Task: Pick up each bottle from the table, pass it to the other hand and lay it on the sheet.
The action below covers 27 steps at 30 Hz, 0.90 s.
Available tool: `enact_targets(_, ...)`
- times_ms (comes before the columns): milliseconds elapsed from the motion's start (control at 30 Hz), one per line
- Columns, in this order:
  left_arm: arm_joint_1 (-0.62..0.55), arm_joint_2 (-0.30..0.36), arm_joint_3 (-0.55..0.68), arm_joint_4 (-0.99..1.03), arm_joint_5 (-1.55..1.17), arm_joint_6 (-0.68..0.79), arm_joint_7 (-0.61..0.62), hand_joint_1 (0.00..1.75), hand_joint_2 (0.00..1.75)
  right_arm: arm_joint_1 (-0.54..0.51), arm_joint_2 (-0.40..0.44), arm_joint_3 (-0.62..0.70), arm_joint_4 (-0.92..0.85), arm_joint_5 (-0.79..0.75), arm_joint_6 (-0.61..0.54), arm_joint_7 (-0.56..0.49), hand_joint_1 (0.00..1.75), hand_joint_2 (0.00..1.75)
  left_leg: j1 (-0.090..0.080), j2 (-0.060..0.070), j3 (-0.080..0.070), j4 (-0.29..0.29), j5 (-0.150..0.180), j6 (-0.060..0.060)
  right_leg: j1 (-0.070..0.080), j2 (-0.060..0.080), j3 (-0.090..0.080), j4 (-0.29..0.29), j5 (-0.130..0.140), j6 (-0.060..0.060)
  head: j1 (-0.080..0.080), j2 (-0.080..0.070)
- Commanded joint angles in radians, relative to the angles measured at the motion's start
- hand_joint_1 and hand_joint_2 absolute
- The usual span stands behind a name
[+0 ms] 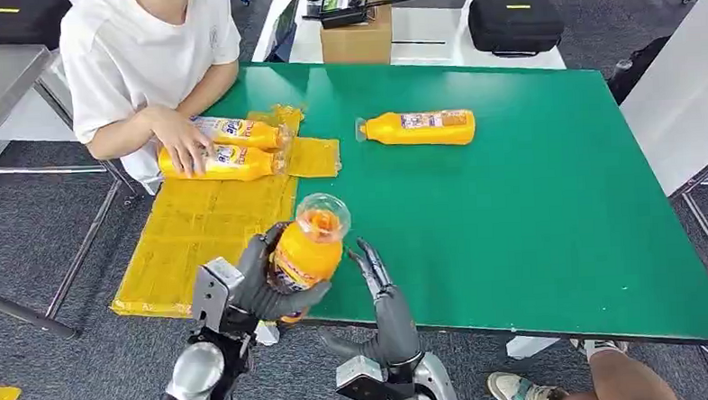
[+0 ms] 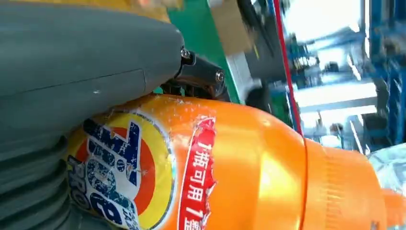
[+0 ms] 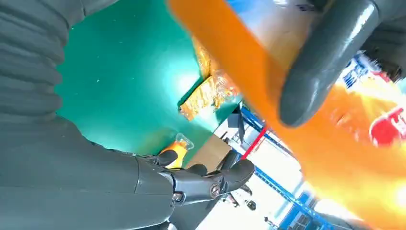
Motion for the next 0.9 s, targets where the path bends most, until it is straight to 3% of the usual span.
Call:
enact_targets(33, -0.073, 0.061, 0.036, 0.071, -0.034, 0.014, 0.018, 1.75, 1.75, -0.033, -0.012, -0.046, 0.072, -0.029, -0.02, -0.016, 0.0, 1.75, 0.0, -0.001, 0.003, -0.001, -0.001, -0.001, 0.001, -0.001, 0.004, -0.001, -0.001, -0.001, 0.0, 0.0)
enact_targets(167, -0.174, 0.146, 0.064, 0.154, -0.201, 0.035, 0.068, 1.75, 1.75, -0.04, -0.018, -0.078, 0.091, -0.056, -0.006, -0.039, 0.0, 1.75, 0.001, 0.0, 0.004, -0.001, 0.0, -0.002, 0.001, -0.001, 0.005, -0.001, -0.001, -0.002, 0.0, 0.0)
enact_targets(300, -0.304, 0.181, 0.115, 0.323, -0.318, 0.006, 0.092, 1.75, 1.75, -0.024, -0.015, -0.093, 0.088, -0.064, 0.019, -0.051, 0.0, 1.75, 0.001, -0.001, 0.005, -0.002, 0.0, -0.002, 0.002, -0.002, 0.005, -0.001, -0.001, -0.003, 0.0, 0.0)
enact_targets(500, -0.446, 0.26, 0.037, 0.585, -0.496, -0.063, 0.077, 1.75, 1.75, -0.03, -0.013, -0.068, 0.101, -0.114, 0.068, -0.07, 0.0, 1.75, 0.003, -0.001, 0.006, -0.002, 0.001, -0.003, 0.003, -0.002, 0.007, -0.001, -0.001, -0.003, 0.0, 0.0)
enact_targets(600, -0.507, 0.255, -0.004, 0.715, -0.56, -0.073, 0.077, 1.75, 1.75, -0.027, -0.016, -0.044, 0.079, -0.135, 0.091, -0.07, 0.0, 1.75, 0.003, 0.0, 0.006, -0.001, 0.001, -0.002, 0.003, -0.001, 0.006, 0.0, -0.001, -0.003, 0.0, 0.0)
enact_targets(733, -0.631, 0.2, -0.063, 0.936, -0.669, -0.031, 0.11, 1.75, 1.75, -0.044, -0.008, -0.011, 0.092, -0.148, 0.131, -0.07, 0.0, 1.75, 0.004, -0.002, 0.007, -0.001, 0.0, -0.003, 0.003, -0.003, 0.008, 0.0, -0.002, -0.003, 0.0, 0.0)
enact_targets(800, -0.668, 0.19, -0.098, 1.027, -0.722, -0.028, 0.128, 1.75, 1.75, -0.051, -0.007, 0.01, 0.102, -0.156, 0.139, -0.07, 0.0, 1.75, 0.004, -0.006, 0.004, 0.0, 0.001, -0.003, 0.003, -0.007, 0.007, 0.0, -0.002, -0.003, 0.001, 0.0)
enact_targets(900, -0.667, 0.184, -0.116, 1.08, -0.754, -0.017, 0.127, 1.75, 1.75, -0.047, -0.007, 0.016, 0.1, -0.177, 0.14, -0.07, 0.0, 1.75, 0.004, -0.002, 0.006, 0.0, 0.0, -0.003, 0.003, -0.003, 0.007, 0.0, -0.002, -0.003, 0.0, 0.0)
